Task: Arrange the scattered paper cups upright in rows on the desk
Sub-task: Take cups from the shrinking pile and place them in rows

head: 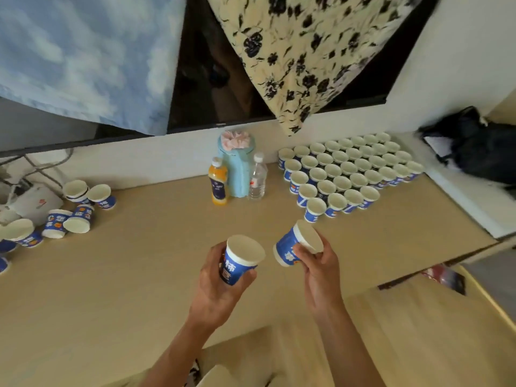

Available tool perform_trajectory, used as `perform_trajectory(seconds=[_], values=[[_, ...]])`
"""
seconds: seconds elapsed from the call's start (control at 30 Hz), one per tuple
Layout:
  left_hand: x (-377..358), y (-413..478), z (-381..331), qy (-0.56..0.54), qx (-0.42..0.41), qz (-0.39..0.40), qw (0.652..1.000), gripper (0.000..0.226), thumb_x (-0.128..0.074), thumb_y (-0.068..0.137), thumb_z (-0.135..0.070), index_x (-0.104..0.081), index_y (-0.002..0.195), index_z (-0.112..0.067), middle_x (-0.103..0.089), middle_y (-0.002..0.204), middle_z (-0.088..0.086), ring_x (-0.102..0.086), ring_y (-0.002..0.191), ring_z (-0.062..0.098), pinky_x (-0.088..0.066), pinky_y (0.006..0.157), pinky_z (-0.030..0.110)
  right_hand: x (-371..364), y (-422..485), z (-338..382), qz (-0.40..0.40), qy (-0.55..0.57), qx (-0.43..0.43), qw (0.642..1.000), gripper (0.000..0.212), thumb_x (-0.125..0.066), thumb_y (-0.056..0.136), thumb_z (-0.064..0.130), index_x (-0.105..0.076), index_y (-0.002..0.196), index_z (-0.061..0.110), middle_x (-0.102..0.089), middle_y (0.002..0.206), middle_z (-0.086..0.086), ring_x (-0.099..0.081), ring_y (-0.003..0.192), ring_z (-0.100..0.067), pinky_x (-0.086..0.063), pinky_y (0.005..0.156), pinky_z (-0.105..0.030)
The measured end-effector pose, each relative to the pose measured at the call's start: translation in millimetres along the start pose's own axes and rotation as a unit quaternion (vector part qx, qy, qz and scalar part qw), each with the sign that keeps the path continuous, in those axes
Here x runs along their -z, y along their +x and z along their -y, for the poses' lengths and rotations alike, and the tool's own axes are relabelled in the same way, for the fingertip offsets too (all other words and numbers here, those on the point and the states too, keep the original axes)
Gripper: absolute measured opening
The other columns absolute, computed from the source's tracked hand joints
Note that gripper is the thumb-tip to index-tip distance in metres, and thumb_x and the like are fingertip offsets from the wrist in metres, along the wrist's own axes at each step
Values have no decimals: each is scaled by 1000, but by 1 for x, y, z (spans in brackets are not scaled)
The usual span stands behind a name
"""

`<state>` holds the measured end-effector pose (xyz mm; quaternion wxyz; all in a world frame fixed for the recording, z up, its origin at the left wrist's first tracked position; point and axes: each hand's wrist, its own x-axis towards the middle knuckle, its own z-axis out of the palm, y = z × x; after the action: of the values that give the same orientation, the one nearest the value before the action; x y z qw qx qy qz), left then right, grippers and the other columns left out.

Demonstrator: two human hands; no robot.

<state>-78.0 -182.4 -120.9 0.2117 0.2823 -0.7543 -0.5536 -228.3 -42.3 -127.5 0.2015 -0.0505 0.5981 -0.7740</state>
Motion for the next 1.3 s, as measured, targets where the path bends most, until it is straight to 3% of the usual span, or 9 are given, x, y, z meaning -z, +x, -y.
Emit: perform_trajectory(seconds=[0.17,0.3,0.4,0.47,0.63,0.8,0.87,1.17,1.3], values=[[-84,-4,-31,-7,-15,30,999,50,-84,80,-12,-59,121,-23,-70,101,-12,-65,88,-2,-47,70,7,81,-2,21,-71,-8,25,997,79,-84,51,30,-65,126,11,-73,117,-11,-70,104,-25,-56,78,-27],[-140,3,-45,6,-20,48,999,61,-86,69,-45,-58,123,-33,-67,103,-24,-64,91,5,-51,77,21,136,-2,36,-114,26,34,993,67,-81,63,15,-64,127,15,-72,120,-7,-68,111,-24,-55,83,-27],[-172,13,-51,5,-24,61,998,68,-76,62,-60,-58,123,-36,-69,107,-19,-66,93,8,-56,80,30,166,0,40,-138,22,36,990,69,-83,64,26,-63,130,20,-72,122,-2,-67,114,-21,-51,92,-32],[-196,23,-57,1,-26,75,997,66,-78,64,-56,-58,123,-36,-69,108,-19,-66,93,9,-58,80,33,188,5,44,-152,16,33,988,72,-82,63,33,-62,131,20,-71,124,-2,-66,116,-21,-51,93,-33],[-264,58,-64,-25,-37,91,995,58,-88,78,-19,-58,125,-34,-68,115,-17,-66,101,13,-56,87,35,244,43,54,-185,-10,26,982,76,-82,58,35,-63,129,17,-72,123,-2,-67,114,-20,-57,84,-25],[-336,110,-70,-55,-36,100,993,63,-88,77,-17,-57,130,-28,-69,117,-14,-67,104,13,-56,90,32,290,105,71,-172,-69,2,983,71,-84,58,19,-62,125,20,-72,117,2,-68,108,-16,-57,82,-25],[-360,128,-77,-63,-36,91,993,64,-88,75,-17,-57,131,-25,-68,113,-19,-67,104,11,-55,88,23,307,131,81,-172,-85,-10,981,66,-81,63,14,-62,125,22,-72,117,4,-68,108,-15,-56,82,-24],[-417,194,-95,-43,26,38,998,60,-90,74,-16,-56,120,-34,-68,111,-18,-64,98,-9,-47,79,5,340,242,101,-134,-112,-57,983,74,-82,56,32,-62,127,23,-71,121,3,-67,112,-16,-53,86,-26],[-428,205,-97,-38,44,2,998,60,-91,73,-20,-58,123,-30,-68,112,-19,-65,104,1,-49,85,11,344,291,92,-98,-119,-87,984,69,-85,57,23,-61,122,20,-71,121,-2,-69,108,-16,-54,79,-21]])
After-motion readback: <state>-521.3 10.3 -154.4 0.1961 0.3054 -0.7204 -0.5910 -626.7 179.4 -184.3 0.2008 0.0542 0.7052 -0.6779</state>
